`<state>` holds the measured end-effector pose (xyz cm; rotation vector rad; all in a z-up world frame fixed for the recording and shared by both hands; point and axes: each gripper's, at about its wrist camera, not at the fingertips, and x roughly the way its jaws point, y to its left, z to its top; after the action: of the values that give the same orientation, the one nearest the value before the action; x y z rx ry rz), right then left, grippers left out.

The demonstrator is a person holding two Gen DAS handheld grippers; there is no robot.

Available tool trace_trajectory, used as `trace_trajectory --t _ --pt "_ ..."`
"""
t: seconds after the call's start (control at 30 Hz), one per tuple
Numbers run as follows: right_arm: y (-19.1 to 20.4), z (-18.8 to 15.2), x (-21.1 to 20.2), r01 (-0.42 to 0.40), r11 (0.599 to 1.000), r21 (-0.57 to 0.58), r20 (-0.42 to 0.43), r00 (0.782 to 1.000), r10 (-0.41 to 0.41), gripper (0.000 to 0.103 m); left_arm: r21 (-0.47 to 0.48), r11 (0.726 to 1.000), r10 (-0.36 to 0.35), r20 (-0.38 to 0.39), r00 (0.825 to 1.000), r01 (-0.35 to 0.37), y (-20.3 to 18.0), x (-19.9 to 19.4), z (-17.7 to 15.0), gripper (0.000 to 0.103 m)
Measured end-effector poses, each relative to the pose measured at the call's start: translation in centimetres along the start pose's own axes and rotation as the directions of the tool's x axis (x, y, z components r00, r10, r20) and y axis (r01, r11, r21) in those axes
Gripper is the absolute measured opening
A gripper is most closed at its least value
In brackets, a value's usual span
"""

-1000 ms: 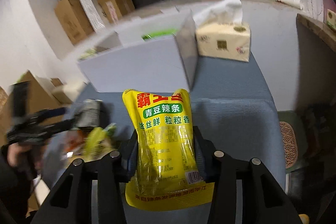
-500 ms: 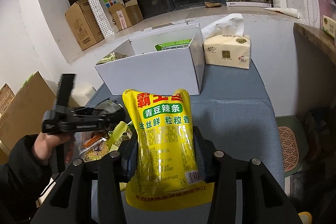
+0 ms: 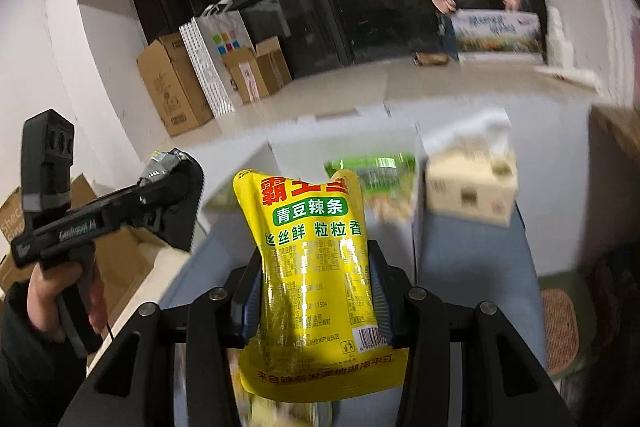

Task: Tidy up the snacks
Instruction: 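Drop the yellow bag and silver packet into the white box with both grippers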

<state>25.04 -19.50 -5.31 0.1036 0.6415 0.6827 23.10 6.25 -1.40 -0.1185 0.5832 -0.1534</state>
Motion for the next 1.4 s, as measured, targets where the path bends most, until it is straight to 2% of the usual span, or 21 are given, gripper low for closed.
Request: trace_trajectory --t 0.1,0.2,0.27,0.3,0.33,0.37,0.4,0.47,0.5,0.6,0.67,0.77,1.03,1.17,1.23,1.4 --pt "-0.8 3.6 3.7 0.022 1.000 0.011 -0.012 1.000 -0.022 0.052 0.014 0.999 0.049 0.000 0.999 -0.049 0.1 3.1 2.8 0.075" --pt "-1.9 6.0 7.3 0.046 0.998 0.030 -0.050 0.998 -0.045 0.052 0.050 0.997 0.068 -0.024 0.997 -0.066 0.1 5.9 4.4 0.075" --pt "-2.2 7.2 9.2 0.081 0.997 0.003 -0.061 0.995 -0.081 0.056 0.063 0.991 0.121 -0.042 0.992 -0.118 0.5 7.6 5.0 0.081" --pt "-2.4 7.5 9.6 0.091 0.996 0.000 -0.055 0.994 -0.090 0.065 0.052 0.987 0.156 -0.048 0.987 -0.154 0.8 8.1 5.0 0.085" --pt "-2.5 7.8 10.0 0.100 0.995 0.000 -0.041 0.994 -0.100 0.088 0.029 0.981 0.192 -0.070 0.979 -0.191 1.4 8.9 5.1 0.094" --pt "-2.7 8.0 10.2 0.119 0.993 -0.004 -0.028 0.992 -0.119 0.100 0.007 0.978 0.209 -0.086 0.974 -0.209 1.9 9.2 5.0 0.103" --pt "-2.9 8.0 10.2 0.149 0.989 -0.005 -0.003 0.989 -0.149 0.103 -0.011 0.976 0.217 -0.084 0.973 -0.219 2.4 9.2 4.9 0.103" --pt "-3.6 7.9 10.2 0.135 0.991 0.019 -0.003 0.991 -0.135 0.103 0.001 0.974 0.228 -0.086 0.970 -0.228 2.8 8.9 4.2 0.103" --pt "-4.0 7.7 10.5 0.105 0.994 0.039 -0.030 0.994 -0.104 0.103 0.011 0.974 0.226 -0.099 0.969 -0.226 3.0 8.9 3.8 0.103" --pt "-4.4 7.1 11.1 0.100 0.994 0.047 -0.092 0.991 -0.096 0.103 0.019 0.974 0.228 -0.125 0.966 -0.227 3.3 8.9 2.9 0.103" --pt "-4.2 6.7 10.6 0.109 0.993 0.035 -0.082 0.991 -0.105 0.103 0.005 0.976 0.218 -0.120 0.969 -0.219 3.5 8.4 2.4 0.103" --pt "-3.7 6.4 9.2 0.075 0.997 0.036 -0.068 0.995 -0.072 0.103 -0.002 0.977 0.210 -0.111 0.971 -0.212 3.4 7.3 1.8 0.103" --pt "-0.3 4.3 2.2 -0.041 0.997 -0.060 -0.010 0.999 0.041 0.103 -0.014 0.990 0.138 -0.019 0.990 -0.138 1.8 0.2 -0.6 0.103" --pt "1.1 1.3 -2.7 -0.094 0.991 -0.092 0.032 0.995 0.097 0.103 -0.037 0.995 0.093 0.035 0.995 -0.092 0.9 -4.0 -3.3 0.103" --pt "1.5 -0.5 -4.5 -0.105 0.989 -0.101 0.050 0.993 0.110 0.103 -0.077 0.995 0.067 0.056 0.996 -0.063 0.6 -6.1 -5.4 0.103" --pt "1.1 -6.2 -7.4 -0.091 0.992 -0.083 0.033 0.995 0.094 0.103 -0.129 0.990 0.058 0.051 0.997 -0.051 0.0 -9.0 -10.8 0.103"
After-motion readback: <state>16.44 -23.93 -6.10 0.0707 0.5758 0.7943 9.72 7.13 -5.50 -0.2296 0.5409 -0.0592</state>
